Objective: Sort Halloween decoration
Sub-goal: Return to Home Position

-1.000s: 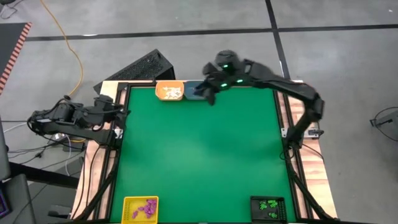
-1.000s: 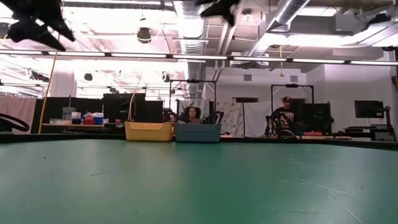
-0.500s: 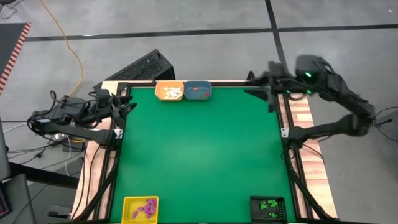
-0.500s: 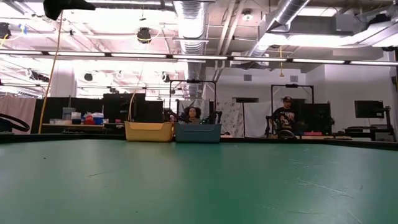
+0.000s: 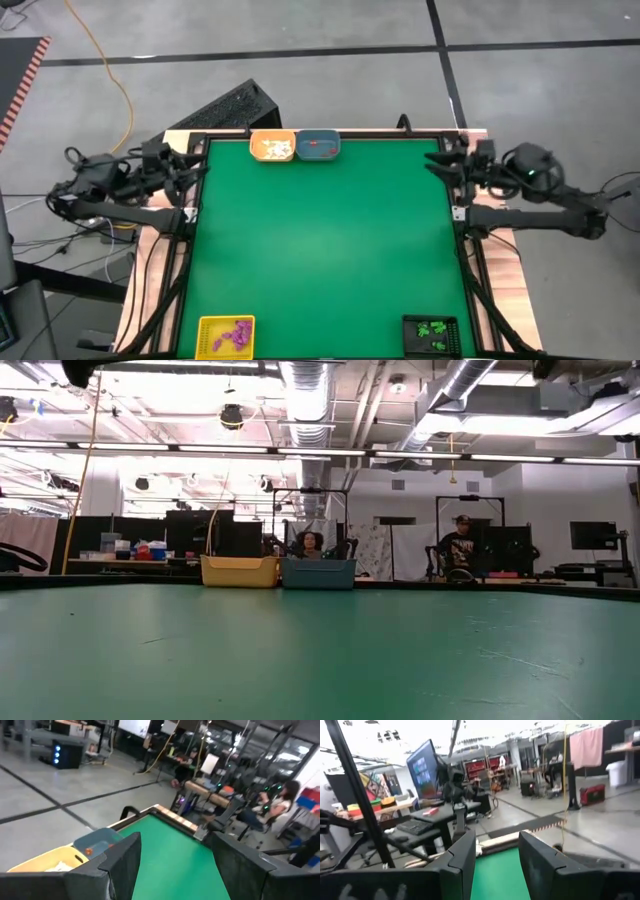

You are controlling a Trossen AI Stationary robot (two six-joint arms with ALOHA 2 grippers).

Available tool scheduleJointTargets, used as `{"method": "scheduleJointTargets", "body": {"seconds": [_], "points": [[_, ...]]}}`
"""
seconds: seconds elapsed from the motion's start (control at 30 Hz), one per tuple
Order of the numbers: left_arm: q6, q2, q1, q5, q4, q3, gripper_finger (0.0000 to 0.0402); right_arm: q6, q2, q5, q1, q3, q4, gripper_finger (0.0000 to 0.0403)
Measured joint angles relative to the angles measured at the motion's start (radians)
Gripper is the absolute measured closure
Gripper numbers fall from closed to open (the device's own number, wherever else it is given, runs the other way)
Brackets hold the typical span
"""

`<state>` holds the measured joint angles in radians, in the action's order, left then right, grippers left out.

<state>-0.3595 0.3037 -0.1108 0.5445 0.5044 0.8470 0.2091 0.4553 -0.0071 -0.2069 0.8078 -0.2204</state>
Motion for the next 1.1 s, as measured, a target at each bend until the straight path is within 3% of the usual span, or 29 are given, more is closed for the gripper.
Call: {"method": "scheduleJointTargets", "body": {"seconds": [0.37, 0.73, 0.9, 1.1], "points": [[-0.015, -0.305, 0.0, -0.101, -0.053, -0.222, 0.017, 0.056, -0.221, 0.049, 0.039, -0.272, 0.097, 0.0253], [-0.006, -0.303, 0.0, -0.255, -0.035, -0.309, 0.017, 0.071, -0.453, 0.071, 0.043, -0.491, 0.102, 0.0253], [-0.009, -0.301, 0.0, -0.284, -0.028, -0.368, 0.017, 0.079, -0.441, 0.076, 0.043, -0.569, 0.142, 0.0253], [-0.051, -0.302, 0.0, -0.368, -0.083, -0.471, 0.017, 0.081, -0.452, 0.078, 0.044, -0.688, 0.308, 0.0253]]}}
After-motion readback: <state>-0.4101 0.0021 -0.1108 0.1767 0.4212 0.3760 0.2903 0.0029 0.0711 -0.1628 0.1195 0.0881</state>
